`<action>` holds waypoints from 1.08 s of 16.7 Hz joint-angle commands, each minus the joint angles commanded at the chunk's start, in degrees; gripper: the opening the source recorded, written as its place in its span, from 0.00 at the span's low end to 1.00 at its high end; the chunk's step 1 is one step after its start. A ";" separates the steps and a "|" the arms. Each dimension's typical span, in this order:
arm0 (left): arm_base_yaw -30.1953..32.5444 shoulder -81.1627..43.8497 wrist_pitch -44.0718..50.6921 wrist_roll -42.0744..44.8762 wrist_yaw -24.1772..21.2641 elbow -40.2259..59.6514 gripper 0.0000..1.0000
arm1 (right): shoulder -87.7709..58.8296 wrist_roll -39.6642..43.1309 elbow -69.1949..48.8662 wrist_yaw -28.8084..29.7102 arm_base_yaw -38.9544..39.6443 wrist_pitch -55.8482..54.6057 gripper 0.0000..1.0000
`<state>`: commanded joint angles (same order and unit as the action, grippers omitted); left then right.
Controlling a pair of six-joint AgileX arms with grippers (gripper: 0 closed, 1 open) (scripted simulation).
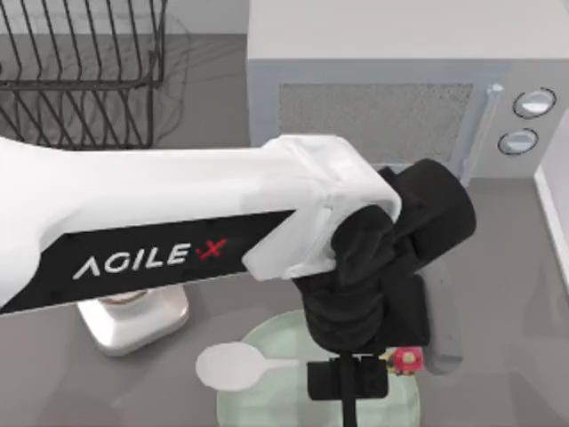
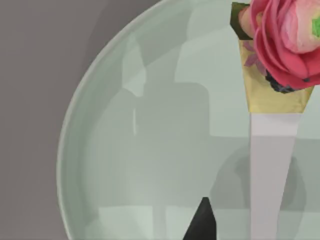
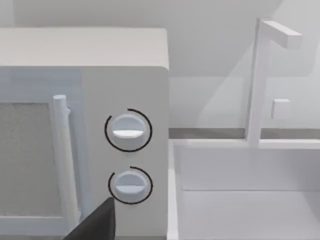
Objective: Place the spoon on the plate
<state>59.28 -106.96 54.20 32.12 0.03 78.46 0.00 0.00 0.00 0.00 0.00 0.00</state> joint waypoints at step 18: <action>0.12 -5.15 -4.61 0.14 -0.92 -5.21 0.08 | 0.00 0.00 0.00 0.00 0.00 0.00 1.00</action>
<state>59.40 -112.11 49.58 32.26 -0.89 73.25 0.00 0.00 0.00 0.00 0.00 0.00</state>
